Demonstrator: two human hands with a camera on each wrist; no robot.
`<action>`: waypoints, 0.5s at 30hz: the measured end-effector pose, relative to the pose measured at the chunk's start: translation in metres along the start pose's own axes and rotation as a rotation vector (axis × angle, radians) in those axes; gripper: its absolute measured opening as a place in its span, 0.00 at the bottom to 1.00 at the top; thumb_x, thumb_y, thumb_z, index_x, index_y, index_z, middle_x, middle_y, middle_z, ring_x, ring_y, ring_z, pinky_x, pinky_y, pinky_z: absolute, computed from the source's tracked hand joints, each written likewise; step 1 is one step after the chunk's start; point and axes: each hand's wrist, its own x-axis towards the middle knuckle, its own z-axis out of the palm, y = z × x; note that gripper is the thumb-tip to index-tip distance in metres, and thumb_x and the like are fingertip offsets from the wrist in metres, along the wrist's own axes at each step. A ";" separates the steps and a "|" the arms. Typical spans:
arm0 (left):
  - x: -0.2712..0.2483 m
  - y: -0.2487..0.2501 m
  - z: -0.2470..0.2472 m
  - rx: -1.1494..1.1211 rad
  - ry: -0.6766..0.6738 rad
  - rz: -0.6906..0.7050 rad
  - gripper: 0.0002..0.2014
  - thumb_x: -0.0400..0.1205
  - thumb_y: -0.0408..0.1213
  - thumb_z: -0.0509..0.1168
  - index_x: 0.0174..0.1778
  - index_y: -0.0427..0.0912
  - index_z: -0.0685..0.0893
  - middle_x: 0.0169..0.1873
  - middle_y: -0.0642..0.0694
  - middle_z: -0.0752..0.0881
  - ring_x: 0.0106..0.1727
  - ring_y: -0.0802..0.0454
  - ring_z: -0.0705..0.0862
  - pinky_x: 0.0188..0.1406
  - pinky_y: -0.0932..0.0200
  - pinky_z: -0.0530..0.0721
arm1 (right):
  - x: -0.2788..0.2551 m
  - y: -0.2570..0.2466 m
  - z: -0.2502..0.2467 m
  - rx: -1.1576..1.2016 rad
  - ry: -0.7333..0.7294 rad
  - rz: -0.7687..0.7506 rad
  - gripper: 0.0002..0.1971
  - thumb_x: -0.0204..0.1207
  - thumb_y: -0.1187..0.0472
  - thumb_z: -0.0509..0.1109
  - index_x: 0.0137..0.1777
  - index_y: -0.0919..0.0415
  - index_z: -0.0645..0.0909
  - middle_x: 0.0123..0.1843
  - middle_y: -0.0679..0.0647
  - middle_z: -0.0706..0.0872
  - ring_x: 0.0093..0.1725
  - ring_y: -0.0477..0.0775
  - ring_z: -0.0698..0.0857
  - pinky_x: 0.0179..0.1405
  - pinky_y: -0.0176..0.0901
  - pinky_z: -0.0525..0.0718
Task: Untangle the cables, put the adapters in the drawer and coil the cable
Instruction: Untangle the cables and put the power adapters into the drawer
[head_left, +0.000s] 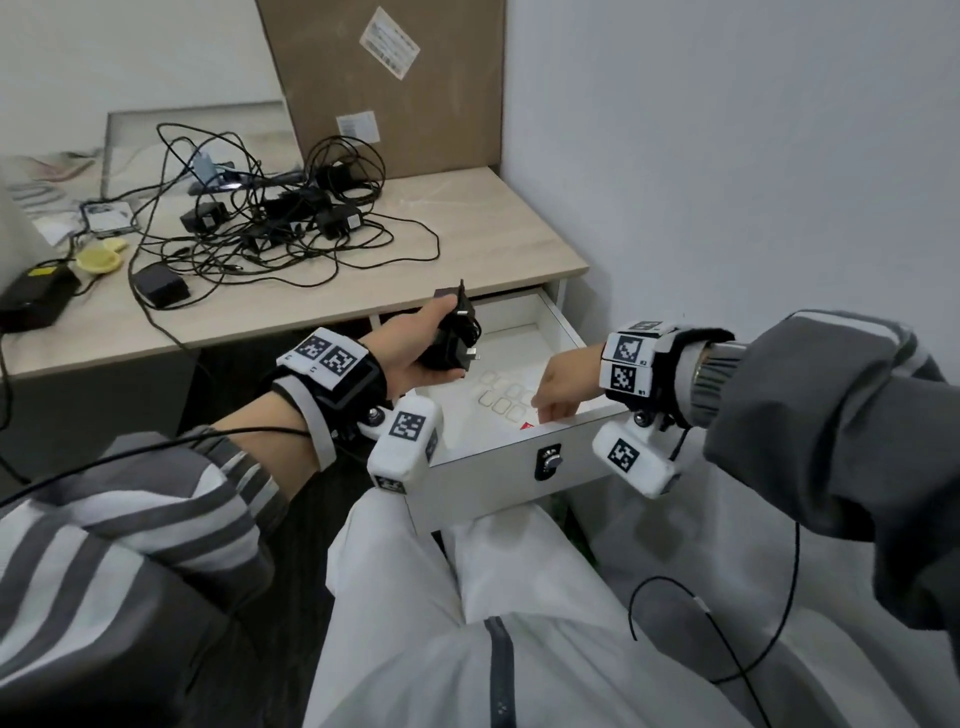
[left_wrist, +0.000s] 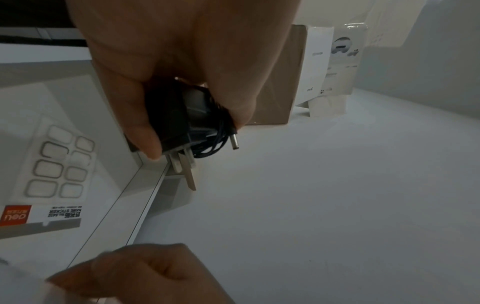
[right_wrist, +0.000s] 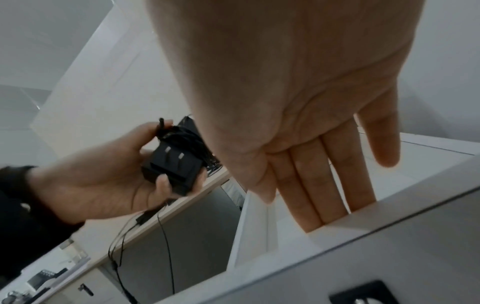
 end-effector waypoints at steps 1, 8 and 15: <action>0.003 -0.002 0.002 -0.001 -0.007 -0.014 0.16 0.84 0.51 0.61 0.56 0.41 0.79 0.48 0.40 0.82 0.45 0.46 0.83 0.30 0.58 0.88 | -0.001 -0.001 -0.004 0.034 0.044 -0.019 0.17 0.85 0.54 0.59 0.56 0.64 0.87 0.53 0.57 0.91 0.47 0.52 0.88 0.54 0.38 0.82; 0.040 -0.009 0.010 0.023 -0.022 -0.148 0.19 0.83 0.50 0.63 0.63 0.39 0.77 0.50 0.39 0.77 0.50 0.45 0.80 0.33 0.54 0.89 | 0.013 -0.024 -0.035 0.503 0.344 -0.223 0.19 0.81 0.52 0.67 0.68 0.57 0.77 0.59 0.53 0.86 0.50 0.51 0.89 0.45 0.42 0.86; 0.094 -0.025 0.020 0.153 -0.093 -0.254 0.19 0.84 0.51 0.61 0.59 0.37 0.77 0.40 0.40 0.80 0.37 0.47 0.83 0.31 0.55 0.87 | 0.061 -0.009 -0.042 0.496 0.078 -0.115 0.20 0.79 0.69 0.64 0.71 0.58 0.78 0.50 0.54 0.82 0.51 0.50 0.83 0.48 0.40 0.86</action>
